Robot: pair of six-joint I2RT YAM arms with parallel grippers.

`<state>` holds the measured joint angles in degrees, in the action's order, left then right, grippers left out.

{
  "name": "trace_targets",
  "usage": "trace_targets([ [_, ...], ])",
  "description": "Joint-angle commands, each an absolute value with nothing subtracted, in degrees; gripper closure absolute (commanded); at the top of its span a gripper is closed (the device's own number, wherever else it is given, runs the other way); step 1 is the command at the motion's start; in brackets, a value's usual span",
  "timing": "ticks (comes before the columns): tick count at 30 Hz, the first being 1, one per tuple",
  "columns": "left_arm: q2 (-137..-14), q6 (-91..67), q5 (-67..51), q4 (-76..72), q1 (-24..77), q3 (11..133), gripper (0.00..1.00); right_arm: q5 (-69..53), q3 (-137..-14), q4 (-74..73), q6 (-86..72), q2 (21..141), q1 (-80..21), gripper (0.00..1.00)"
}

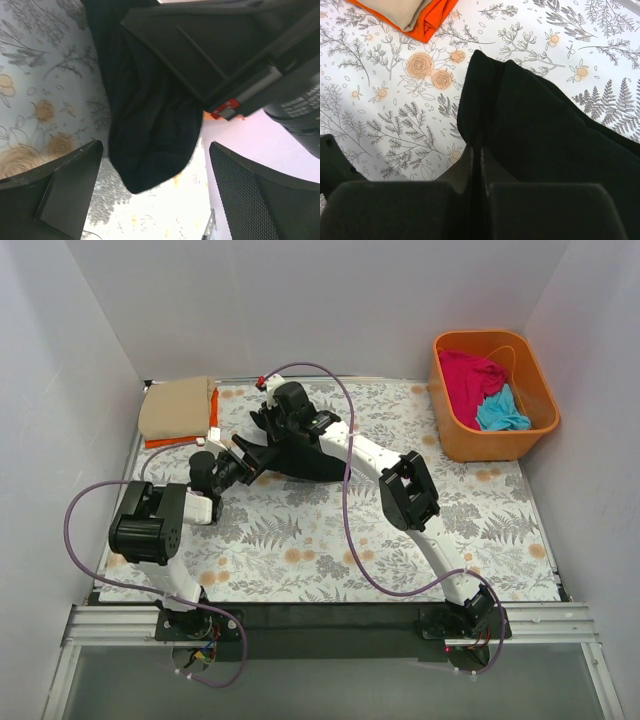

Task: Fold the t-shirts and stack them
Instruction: Neatly place the folded tshirt to the corner

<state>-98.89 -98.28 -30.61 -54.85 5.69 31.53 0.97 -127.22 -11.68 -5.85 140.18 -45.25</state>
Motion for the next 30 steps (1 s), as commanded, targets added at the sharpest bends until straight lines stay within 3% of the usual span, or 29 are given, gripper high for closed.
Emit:
trace_targets([
  [1,-100.54,-95.37,-29.7,-59.59,6.5,33.31,0.18,-1.41,-127.27,-6.59,-7.82,138.34,-45.0,0.99],
  [18,-106.34,-93.34,-25.85,-61.71,10.46,37.79,0.19,-2.2,-125.95,-5.63,-10.81,138.87,-44.82,0.99],
  [28,-109.6,-93.88,-25.57,-61.61,10.63,40.69,0.43,-1.41,-124.81,-5.45,-12.66,138.6,-43.95,0.99],
  [30,-109.77,-93.52,-25.14,-59.51,10.63,41.39,0.53,-1.49,-124.37,-5.45,-12.83,138.43,-43.77,0.99],
])
